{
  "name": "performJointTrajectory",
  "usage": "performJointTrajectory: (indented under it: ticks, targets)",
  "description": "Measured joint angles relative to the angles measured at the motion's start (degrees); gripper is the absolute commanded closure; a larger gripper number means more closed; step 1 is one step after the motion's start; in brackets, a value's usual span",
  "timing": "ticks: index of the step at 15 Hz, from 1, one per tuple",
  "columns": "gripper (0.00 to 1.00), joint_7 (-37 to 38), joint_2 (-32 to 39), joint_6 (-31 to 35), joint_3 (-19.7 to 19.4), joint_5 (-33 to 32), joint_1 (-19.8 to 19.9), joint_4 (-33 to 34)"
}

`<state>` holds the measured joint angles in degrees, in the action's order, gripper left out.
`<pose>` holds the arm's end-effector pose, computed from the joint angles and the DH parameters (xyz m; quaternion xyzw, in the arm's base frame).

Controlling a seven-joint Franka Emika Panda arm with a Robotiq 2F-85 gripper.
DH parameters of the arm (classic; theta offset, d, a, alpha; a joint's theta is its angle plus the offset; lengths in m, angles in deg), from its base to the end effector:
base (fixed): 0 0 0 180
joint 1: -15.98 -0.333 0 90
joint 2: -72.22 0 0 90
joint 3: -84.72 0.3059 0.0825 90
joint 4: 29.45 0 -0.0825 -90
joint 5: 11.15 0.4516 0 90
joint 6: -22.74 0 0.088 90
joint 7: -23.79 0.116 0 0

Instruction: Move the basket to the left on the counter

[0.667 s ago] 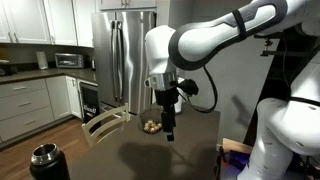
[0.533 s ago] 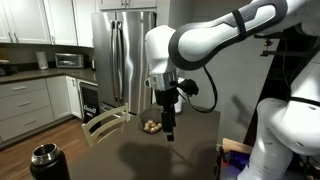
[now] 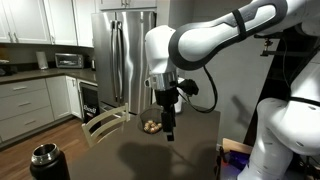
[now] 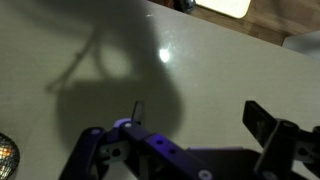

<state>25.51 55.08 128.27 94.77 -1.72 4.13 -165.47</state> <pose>0.4440 0.1921 0.3687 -0.9824 -0.1362 0.1249 0.0260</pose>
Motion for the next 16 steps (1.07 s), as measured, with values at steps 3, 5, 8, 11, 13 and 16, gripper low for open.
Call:
performJointTrajectory:
  ticks: [3, 5, 8, 11, 13, 16]
  targets:
    - [0.00, 0.0, 0.0, 0.0, 0.0, 0.0, 0.0, 0.0]
    - [0.00, 0.0, 0.2, 0.0, -0.2, -0.1, 0.3, 0.8]
    - [0.00, 0.0, 1.6, 0.0, -1.3, -0.7, 1.3, 4.0]
    - [0.00, 0.0, 4.0, 0.0, -2.4, -1.3, 2.4, 8.5]
    - [0.00, 0.0, 5.8, 0.0, -2.9, -2.5, 3.2, 11.2]
    - [0.00, 0.0, 8.4, 0.8, -3.8, -5.5, 4.5, 14.5]
